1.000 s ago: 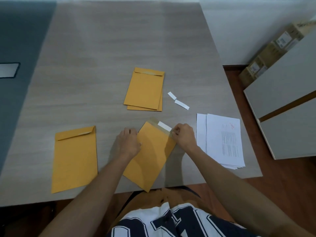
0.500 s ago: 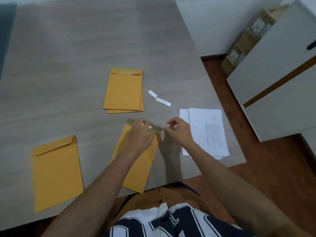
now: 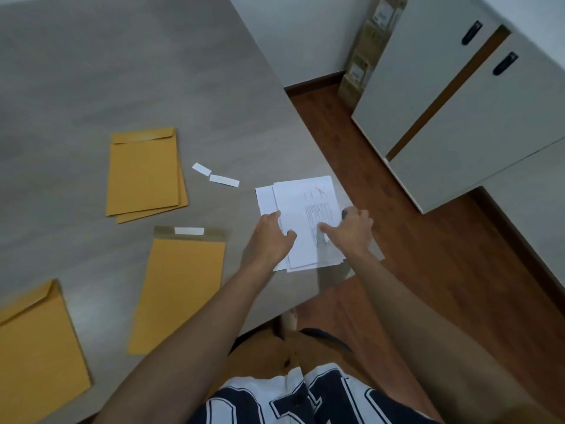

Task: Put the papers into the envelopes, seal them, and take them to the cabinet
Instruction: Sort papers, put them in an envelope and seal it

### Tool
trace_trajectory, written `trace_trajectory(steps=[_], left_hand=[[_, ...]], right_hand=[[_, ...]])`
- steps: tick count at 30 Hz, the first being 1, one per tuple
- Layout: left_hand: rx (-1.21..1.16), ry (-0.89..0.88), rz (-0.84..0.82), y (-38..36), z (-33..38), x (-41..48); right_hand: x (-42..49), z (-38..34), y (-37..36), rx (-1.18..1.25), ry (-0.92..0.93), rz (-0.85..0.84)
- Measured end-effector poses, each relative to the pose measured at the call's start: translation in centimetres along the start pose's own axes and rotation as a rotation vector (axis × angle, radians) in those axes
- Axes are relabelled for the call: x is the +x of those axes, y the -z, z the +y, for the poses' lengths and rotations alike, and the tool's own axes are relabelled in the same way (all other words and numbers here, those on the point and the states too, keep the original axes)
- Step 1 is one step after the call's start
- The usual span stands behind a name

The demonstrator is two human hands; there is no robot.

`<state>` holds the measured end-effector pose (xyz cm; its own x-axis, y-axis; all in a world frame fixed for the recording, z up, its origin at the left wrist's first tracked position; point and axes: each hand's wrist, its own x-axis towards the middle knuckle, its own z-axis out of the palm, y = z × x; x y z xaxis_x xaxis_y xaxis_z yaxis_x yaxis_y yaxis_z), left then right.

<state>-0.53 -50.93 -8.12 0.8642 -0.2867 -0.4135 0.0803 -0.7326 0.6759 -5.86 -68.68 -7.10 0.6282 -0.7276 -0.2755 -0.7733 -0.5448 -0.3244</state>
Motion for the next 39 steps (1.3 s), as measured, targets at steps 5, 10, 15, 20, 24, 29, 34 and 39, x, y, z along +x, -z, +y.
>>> trace_trajectory(steps=[5, 10, 15, 20, 24, 29, 34, 39], left_hand=[[-0.097, 0.21, 0.105, -1.4, 2.0, 0.7], [-0.158, 0.272, 0.162, -1.5, 2.3, 1.4], [-0.134, 0.248, 0.2, -1.6, 2.2, 1.4], [-0.043, 0.176, 0.258, -1.8, 2.4, 0.9], [-0.025, 0.159, 0.276, -2.4, 1.7, 0.9], [-0.146, 0.232, 0.281, -1.8, 2.6, 1.0], [-0.232, 0.23, 0.21, -1.5, 3.4, 1.2], [-0.15, 0.148, 0.082, -2.2, 4.2, 1.0]], right_hand=[[0.3, 0.5, -1.0, 0.039, 0.028, -0.029], [0.6, 0.9, -0.9, 0.091, 0.038, -0.06], [0.7, 1.1, -0.8, 0.095, 0.061, -0.068], [0.7, 1.1, -0.6, 0.087, 0.077, -0.068], [0.7, 1.1, -0.6, 0.09, 0.075, -0.072], [0.6, 1.0, -0.3, 0.092, 0.081, -0.08], [0.4, 1.0, -0.1, 0.09, 0.082, -0.079], [0.4, 0.9, -0.1, 0.087, 0.079, -0.078]])
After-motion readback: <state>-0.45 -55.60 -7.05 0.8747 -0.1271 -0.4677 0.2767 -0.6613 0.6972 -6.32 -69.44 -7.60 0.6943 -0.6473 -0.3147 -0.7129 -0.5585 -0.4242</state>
